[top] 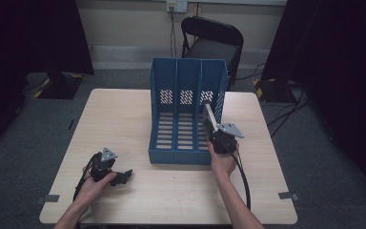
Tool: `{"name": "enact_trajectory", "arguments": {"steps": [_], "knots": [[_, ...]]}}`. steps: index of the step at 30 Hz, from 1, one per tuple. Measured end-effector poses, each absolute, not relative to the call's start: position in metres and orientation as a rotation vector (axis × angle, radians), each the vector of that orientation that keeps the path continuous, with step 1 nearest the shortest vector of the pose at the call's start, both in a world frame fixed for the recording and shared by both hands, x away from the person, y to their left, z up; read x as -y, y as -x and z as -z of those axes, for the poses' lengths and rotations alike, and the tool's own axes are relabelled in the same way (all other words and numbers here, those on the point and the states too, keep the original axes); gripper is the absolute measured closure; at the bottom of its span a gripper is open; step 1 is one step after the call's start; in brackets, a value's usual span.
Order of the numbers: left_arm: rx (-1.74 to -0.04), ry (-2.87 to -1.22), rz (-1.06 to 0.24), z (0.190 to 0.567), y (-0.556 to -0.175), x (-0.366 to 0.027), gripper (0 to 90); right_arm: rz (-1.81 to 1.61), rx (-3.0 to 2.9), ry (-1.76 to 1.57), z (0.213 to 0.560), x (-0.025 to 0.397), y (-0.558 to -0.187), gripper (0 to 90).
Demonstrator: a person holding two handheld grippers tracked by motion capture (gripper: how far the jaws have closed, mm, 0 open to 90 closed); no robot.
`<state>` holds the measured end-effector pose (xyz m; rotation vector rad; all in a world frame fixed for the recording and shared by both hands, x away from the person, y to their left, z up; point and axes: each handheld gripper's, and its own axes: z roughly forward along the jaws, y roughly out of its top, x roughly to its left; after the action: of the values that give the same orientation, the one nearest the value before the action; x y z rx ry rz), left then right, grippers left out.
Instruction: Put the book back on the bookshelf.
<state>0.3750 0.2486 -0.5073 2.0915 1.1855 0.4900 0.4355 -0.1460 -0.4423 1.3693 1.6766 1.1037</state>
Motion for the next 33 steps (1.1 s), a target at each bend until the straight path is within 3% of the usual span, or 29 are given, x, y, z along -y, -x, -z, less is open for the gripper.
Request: {"name": "enact_trajectory", "arguments": {"steps": [33], "knots": [[-1.163,-2.098,-0.479,0.5074,-0.3791,-0.2429,0.0,-0.992,-1.484,-1.542,0.4417,0.1397,-0.4374,76.7]]}}
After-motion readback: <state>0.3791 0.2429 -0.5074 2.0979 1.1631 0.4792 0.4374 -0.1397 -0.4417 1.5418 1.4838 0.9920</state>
